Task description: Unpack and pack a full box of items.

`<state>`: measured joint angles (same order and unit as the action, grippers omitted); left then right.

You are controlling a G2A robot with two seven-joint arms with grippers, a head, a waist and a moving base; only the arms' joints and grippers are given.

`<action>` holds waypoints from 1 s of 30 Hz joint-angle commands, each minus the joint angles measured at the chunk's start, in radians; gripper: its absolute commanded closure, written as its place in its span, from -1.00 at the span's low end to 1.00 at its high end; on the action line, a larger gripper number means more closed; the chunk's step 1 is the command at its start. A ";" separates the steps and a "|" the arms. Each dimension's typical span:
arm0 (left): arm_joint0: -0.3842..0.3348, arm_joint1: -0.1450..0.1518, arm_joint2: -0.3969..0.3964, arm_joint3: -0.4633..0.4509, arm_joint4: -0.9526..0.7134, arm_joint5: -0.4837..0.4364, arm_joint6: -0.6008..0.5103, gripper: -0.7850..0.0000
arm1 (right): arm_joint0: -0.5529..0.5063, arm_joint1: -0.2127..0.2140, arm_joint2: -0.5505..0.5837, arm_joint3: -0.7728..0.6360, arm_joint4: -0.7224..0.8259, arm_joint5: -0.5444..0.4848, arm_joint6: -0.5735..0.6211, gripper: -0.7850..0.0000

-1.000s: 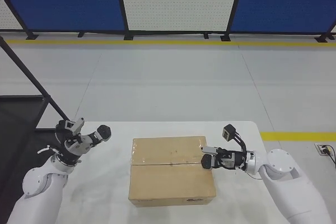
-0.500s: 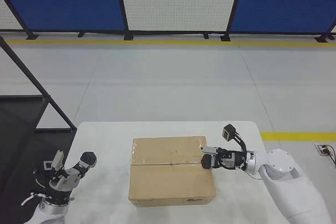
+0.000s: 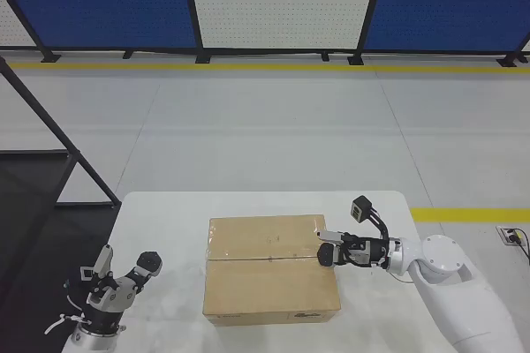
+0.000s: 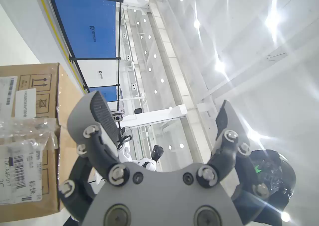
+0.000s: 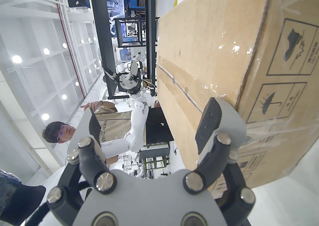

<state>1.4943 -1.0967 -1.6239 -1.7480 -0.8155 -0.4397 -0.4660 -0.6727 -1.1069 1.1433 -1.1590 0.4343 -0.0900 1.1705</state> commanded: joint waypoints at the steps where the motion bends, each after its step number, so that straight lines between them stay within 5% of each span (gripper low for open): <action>1: 0.016 -0.007 0.017 -0.007 -0.029 0.001 0.059 -1.00 | 0.000 0.000 0.000 0.000 0.000 0.000 0.000 -1.00; 10: 0.225 -0.033 0.073 -0.045 0.138 -0.139 0.246 -1.00 | 0.000 0.000 0.000 0.000 0.000 0.000 0.000 -1.00; 14: 0.276 -0.042 0.082 -0.044 0.224 -0.125 0.337 -1.00 | 0.000 0.000 0.000 0.000 0.000 0.000 0.000 -1.00; 25: 0.154 -0.064 0.156 0.069 0.231 0.076 0.424 -1.00 | 0.000 0.000 0.000 0.000 0.000 0.000 0.000 -1.00; 30: 0.073 -0.078 0.174 0.141 0.171 0.064 0.445 -1.00 | 0.000 0.000 0.000 0.000 0.000 0.000 0.000 -1.00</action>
<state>1.5798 -1.1721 -1.4507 -1.6180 -0.6348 -0.3688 -0.0265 -0.6727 -1.1069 1.1433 -1.1590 0.4343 -0.0900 1.1705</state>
